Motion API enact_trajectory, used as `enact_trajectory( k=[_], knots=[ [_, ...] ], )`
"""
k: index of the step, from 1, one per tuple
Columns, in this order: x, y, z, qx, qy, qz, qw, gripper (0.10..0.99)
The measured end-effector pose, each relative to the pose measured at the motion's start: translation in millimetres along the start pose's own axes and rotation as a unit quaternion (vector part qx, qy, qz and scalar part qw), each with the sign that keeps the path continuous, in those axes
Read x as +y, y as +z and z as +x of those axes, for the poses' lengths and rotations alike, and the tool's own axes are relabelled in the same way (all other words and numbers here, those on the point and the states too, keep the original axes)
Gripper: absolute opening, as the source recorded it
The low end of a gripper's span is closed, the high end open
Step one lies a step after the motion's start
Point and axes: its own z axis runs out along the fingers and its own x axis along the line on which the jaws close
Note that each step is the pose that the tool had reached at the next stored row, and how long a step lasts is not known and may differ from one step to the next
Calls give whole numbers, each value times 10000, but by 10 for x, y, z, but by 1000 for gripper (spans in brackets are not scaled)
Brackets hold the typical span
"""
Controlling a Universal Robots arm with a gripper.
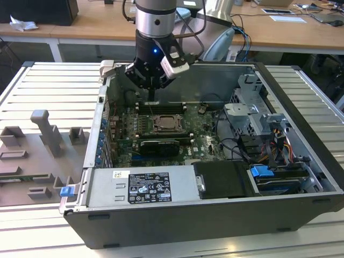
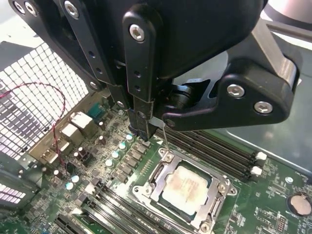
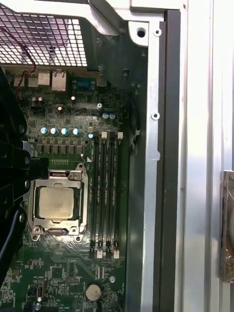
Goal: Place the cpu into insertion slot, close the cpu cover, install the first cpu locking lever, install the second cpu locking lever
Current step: 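Install the first cpu locking lever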
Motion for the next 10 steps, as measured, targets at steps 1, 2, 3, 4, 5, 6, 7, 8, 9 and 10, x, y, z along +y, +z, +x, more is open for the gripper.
enact_trajectory(
  k=[1, 2, 3, 4, 5, 6, 7, 8, 9, 10],
  knots=[
    [-1, 13, 0, -6, -19, 0, 10000, 106],
    [-1, 22, -1, -10, -29, -1, 10000, 106],
    [-2, 30, -1, -13, -36, -5, 10000, 106],
    [-2, 39, 4, -18, -37, -13, 10000, 106],
    [-2, 47, 10, -21, -39, -16, 10000, 106],
    [-2, 51, 18, -23, -41, -14, 10000, 106],
    [-2, 53, 26, -23, -42, -14, 10000, 106],
    [-2, 57, 34, -25, -43, -15, 10000, 106],
    [-1, 62, 47, -26, -43, -16, 10000, 106],
    [-1, 69, 63, -26, -44, -19, 10000, 106]
  ],
)
